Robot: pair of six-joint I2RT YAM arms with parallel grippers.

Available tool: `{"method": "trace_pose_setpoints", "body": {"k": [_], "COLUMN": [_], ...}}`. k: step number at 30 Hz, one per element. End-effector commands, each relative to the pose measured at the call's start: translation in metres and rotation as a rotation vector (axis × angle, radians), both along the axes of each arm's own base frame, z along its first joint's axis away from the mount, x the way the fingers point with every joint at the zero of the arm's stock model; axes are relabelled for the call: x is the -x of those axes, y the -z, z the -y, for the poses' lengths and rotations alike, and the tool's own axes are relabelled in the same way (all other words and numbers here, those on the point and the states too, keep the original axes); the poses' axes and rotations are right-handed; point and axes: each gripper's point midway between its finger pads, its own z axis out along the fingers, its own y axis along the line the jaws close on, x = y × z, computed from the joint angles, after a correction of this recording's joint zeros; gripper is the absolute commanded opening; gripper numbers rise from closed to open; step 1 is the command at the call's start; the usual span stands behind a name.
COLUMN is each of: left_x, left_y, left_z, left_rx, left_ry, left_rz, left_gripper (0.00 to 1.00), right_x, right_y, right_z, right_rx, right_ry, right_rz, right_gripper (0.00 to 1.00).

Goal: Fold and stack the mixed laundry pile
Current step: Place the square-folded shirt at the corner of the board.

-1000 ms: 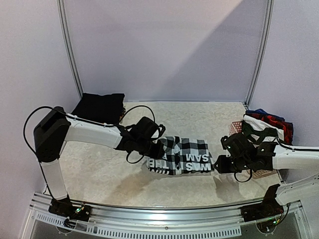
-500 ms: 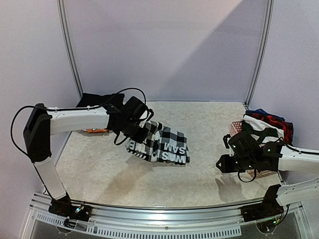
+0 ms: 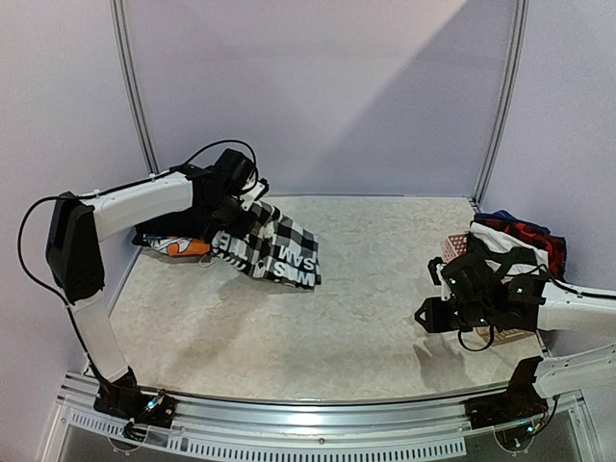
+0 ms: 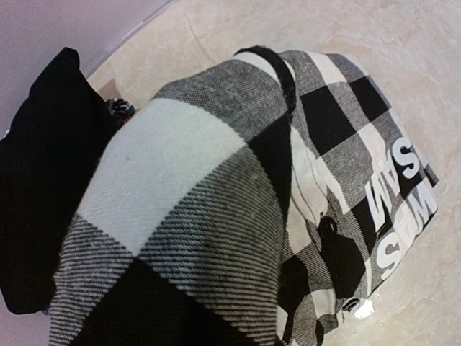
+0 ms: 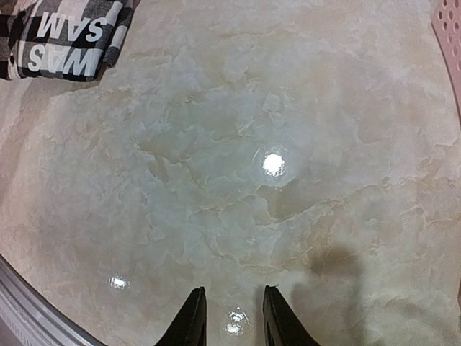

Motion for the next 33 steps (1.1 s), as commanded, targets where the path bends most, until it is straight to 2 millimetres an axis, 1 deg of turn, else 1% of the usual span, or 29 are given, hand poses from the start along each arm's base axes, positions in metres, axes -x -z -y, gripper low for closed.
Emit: {"method": "trace_pose_setpoints", "body": {"k": [1, 3, 6, 10, 14, 17, 21, 24, 27, 31, 33], "left_x": [-0.021, -0.029, -0.038, -0.044, -0.051, -0.053, -0.054, -0.053, -0.054, -0.063, -0.067], "left_y": [-0.016, -0.023, -0.036, -0.053, -0.069, -0.078, -0.089, -0.097, -0.106, -0.128, -0.135], "left_z": [-0.013, -0.023, -0.035, -0.042, -0.063, -0.063, -0.064, -0.069, -0.080, -0.093, -0.098], "left_rx": [-0.040, -0.054, -0.027, -0.036, -0.073, -0.048, -0.071, -0.078, -0.135, -0.115, -0.105], "left_ry": [0.058, 0.046, 0.019, 0.052, 0.020, 0.040, 0.078, 0.091, 0.085, 0.060, 0.066], "left_rz": [0.004, 0.000, 0.013, 0.057, 0.078, 0.085, 0.100, 0.106, 0.115, 0.160, 0.173], "left_gripper": [0.00, 0.00, 0.00, 0.00, 0.00, 0.00, 0.00, 0.00, 0.00, 0.00, 0.00], "right_x": [-0.003, -0.003, -0.002, 0.000, 0.000, 0.000, 0.002, 0.003, 0.005, 0.006, 0.006], "right_y": [-0.009, -0.007, -0.006, -0.003, -0.001, 0.001, 0.002, 0.001, 0.000, -0.002, -0.003], "right_z": [-0.007, -0.006, -0.004, -0.002, -0.002, -0.002, -0.003, -0.003, -0.002, -0.002, -0.002], "right_rx": [-0.024, -0.020, -0.019, -0.012, -0.012, -0.012, -0.021, -0.039, -0.051, -0.068, -0.075], "right_ry": [-0.025, -0.025, -0.024, -0.025, -0.026, -0.027, -0.036, -0.039, -0.037, -0.036, -0.036], "right_rz": [0.026, 0.024, 0.026, 0.022, 0.027, 0.027, 0.023, 0.028, 0.033, 0.039, 0.042], "right_gripper": [0.28, 0.28, 0.28, 0.28, 0.28, 0.28, 0.27, 0.27, 0.27, 0.27, 0.27]}}
